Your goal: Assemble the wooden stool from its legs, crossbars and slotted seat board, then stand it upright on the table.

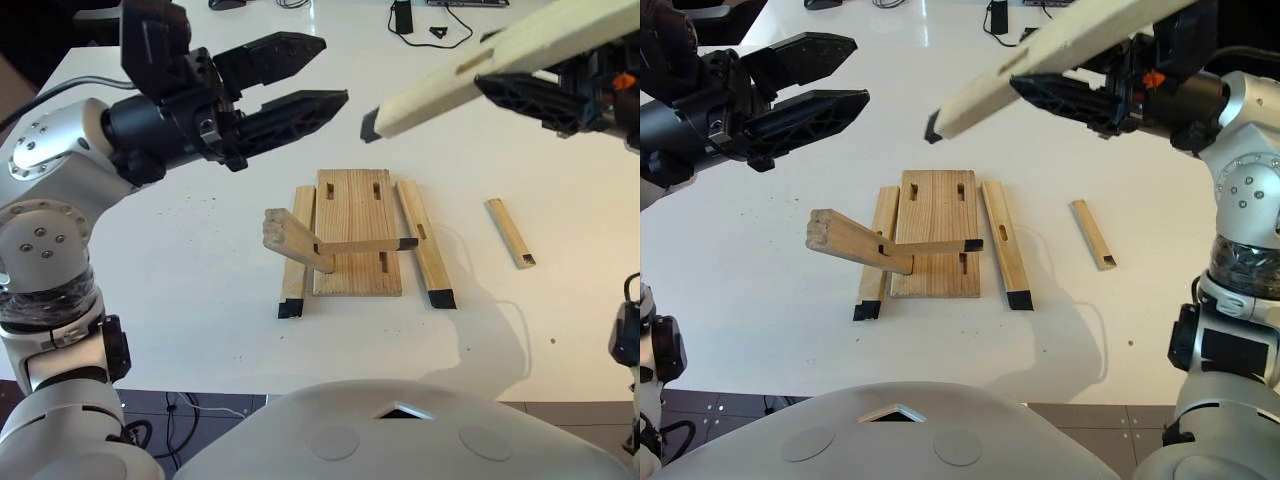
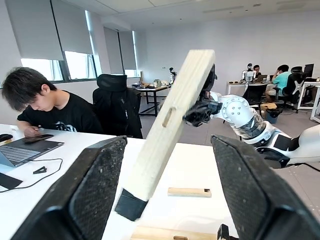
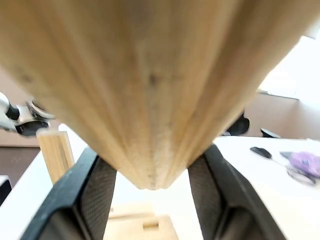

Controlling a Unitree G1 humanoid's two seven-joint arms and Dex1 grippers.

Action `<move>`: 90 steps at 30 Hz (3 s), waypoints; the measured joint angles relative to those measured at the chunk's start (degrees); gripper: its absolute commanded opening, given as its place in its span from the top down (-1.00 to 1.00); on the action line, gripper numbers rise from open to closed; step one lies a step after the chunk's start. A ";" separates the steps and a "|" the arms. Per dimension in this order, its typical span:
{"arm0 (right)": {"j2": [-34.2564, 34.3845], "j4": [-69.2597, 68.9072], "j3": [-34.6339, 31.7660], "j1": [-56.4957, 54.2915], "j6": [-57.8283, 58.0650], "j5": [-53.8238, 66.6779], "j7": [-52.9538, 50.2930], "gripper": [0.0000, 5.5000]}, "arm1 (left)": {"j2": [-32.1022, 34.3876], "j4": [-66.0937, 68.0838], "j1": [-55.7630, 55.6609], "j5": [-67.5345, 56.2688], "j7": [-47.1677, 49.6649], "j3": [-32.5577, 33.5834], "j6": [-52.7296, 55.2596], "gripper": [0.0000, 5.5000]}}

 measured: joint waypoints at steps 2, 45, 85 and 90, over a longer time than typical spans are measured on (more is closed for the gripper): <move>-2.37 -1.62 0.17 5.87 -1.06 -2.40 2.98 0.27 | 2.23 1.15 3.65 4.60 -2.71 1.02 -1.68 -0.14; -4.46 -9.22 9.18 24.72 -16.70 -12.28 7.29 0.27 | 6.99 6.57 32.42 47.37 -18.74 -17.16 -21.41 -0.14; -3.71 1.39 23.94 9.67 -24.31 -17.24 9.36 0.27 | 3.86 3.81 25.91 42.66 -22.74 -15.91 -17.95 -0.14; -3.71 2.44 25.00 8.53 -25.24 -17.24 9.51 0.27 | 4.95 10.89 19.68 39.39 -24.34 -10.62 -17.71 -0.14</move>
